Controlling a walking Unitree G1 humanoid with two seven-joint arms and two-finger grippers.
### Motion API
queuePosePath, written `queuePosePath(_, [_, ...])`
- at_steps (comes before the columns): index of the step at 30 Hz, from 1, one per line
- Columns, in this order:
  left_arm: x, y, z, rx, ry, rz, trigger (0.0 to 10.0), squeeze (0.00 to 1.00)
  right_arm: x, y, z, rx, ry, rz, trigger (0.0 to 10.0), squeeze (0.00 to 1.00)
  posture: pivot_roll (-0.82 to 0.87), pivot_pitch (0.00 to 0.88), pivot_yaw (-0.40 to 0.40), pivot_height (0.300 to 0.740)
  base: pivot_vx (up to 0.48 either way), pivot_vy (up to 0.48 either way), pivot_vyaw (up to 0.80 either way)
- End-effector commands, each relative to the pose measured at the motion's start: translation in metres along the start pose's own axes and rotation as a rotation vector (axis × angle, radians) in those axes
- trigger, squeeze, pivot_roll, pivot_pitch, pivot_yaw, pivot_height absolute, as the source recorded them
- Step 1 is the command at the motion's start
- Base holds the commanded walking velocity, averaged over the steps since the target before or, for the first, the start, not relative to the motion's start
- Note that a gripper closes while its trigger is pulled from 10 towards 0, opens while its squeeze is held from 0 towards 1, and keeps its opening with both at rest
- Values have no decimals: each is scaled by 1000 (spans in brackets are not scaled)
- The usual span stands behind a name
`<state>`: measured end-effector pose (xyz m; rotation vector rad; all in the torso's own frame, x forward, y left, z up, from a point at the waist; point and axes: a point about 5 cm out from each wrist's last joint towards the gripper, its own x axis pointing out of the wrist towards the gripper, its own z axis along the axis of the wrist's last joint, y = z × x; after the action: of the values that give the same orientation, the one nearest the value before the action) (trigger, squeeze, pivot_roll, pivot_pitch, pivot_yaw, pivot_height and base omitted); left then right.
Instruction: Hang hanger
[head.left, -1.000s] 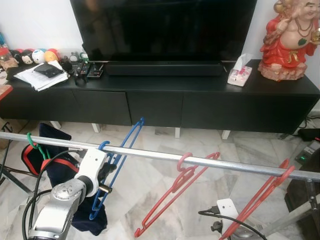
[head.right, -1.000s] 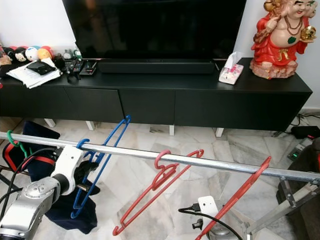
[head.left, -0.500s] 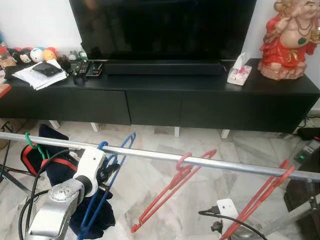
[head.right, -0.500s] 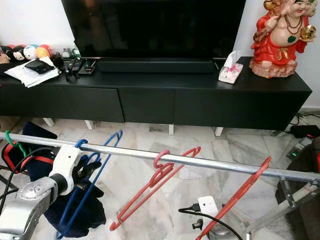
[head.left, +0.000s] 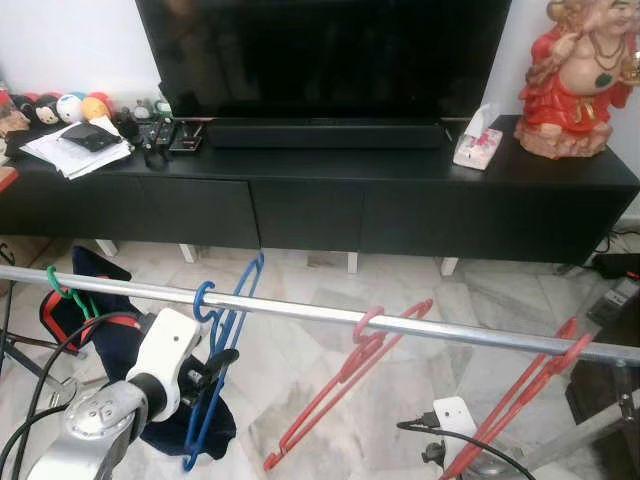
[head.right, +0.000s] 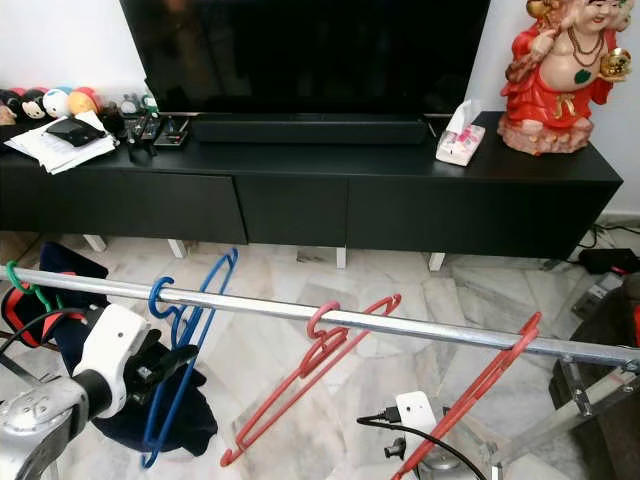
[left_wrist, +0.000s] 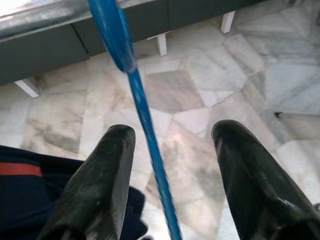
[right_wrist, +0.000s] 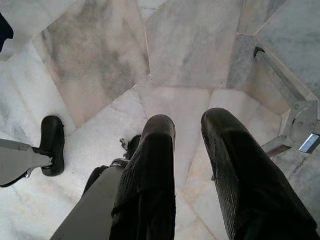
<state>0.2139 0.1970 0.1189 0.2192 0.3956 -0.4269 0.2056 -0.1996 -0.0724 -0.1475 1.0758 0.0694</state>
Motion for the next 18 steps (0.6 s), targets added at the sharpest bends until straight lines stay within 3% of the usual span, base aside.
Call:
queuePosePath(1, [-10,3,7,2,-30,19,10000,1000,0,0,3,-12,-4,2,10000,0,-32,0,27,740,0,0,0])
queuePosePath(3, [-12,2,8,2,-31,18,10000,1000,0,0,3,-13,-4,2,10000,0,-32,0,27,740,0,0,0])
queuePosePath(6, [-27,-4,10,-37,-60,-23,10000,1000,0,0,3,-18,-3,4,10000,0,-27,0,25,740,0,0,0])
queuePosePath(9, [-30,-6,10,-42,-60,-27,10000,1000,0,0,3,-18,-3,4,10000,0,-27,0,25,740,0,0,0])
queuePosePath(11, [-52,1,-7,-113,-47,67,10000,1000,0,-1,4,-23,-3,4,10000,0,-17,0,21,740,0,0,0])
queuePosePath(12, [-52,1,-7,-113,-47,67,10000,1000,0,-1,4,-23,-3,4,10000,0,-17,0,21,740,0,0,0])
queuePosePath(14, [-75,10,-33,-205,-9,248,10000,1000,0,-1,5,-28,-3,4,10000,0,-4,0,18,740,0,0,0])
queuePosePath(18, [-86,11,-53,-236,39,341,10000,1000,0,-1,5,-32,-3,5,10000,0,-3,0,17,740,0,0,0])
